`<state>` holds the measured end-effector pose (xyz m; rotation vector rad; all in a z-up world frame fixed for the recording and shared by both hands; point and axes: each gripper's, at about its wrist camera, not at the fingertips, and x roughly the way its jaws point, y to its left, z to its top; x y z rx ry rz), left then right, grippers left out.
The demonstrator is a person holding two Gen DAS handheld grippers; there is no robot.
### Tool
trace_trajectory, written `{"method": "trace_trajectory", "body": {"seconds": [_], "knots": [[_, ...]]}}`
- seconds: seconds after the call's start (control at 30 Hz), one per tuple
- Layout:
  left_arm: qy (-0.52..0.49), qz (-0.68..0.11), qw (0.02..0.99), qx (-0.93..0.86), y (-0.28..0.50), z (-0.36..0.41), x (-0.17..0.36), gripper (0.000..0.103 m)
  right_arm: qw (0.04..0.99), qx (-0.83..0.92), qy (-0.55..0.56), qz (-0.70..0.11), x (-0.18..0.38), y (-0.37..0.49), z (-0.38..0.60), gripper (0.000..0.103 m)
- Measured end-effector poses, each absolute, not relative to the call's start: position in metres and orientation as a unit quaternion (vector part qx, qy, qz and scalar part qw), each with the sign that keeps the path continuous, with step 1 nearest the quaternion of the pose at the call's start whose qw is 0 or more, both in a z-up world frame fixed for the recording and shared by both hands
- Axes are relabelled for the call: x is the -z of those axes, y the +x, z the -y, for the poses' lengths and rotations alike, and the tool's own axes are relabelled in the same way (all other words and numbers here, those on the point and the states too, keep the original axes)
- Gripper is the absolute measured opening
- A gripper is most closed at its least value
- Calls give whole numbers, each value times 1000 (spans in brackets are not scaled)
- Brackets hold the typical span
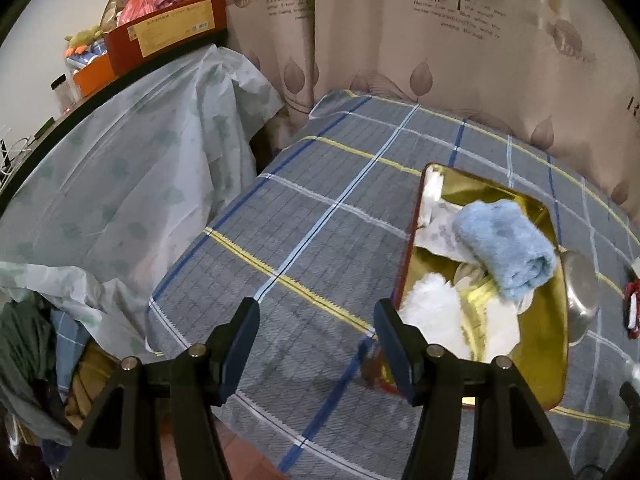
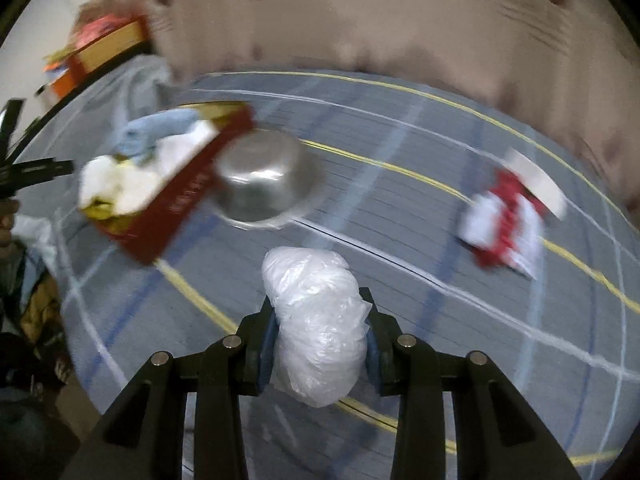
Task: Organize soft objects
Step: 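Carry the white plastic bag into the gold tin and open the right tool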
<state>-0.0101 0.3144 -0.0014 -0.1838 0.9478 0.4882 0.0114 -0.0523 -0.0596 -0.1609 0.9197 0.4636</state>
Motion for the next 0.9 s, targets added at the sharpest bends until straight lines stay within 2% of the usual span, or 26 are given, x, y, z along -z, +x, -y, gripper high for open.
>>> {"method": "trace_trajectory", "body": {"seconds": [0.47, 0.9], "knots": [[-88, -457, 848, -253, -12, -328, 8, 61, 845, -327, -130, -402, 32, 27, -81, 34], [-93, -459, 846, -257, -12, -332, 10, 61, 833, -320, -166, -419, 59, 57, -150, 34]]}}
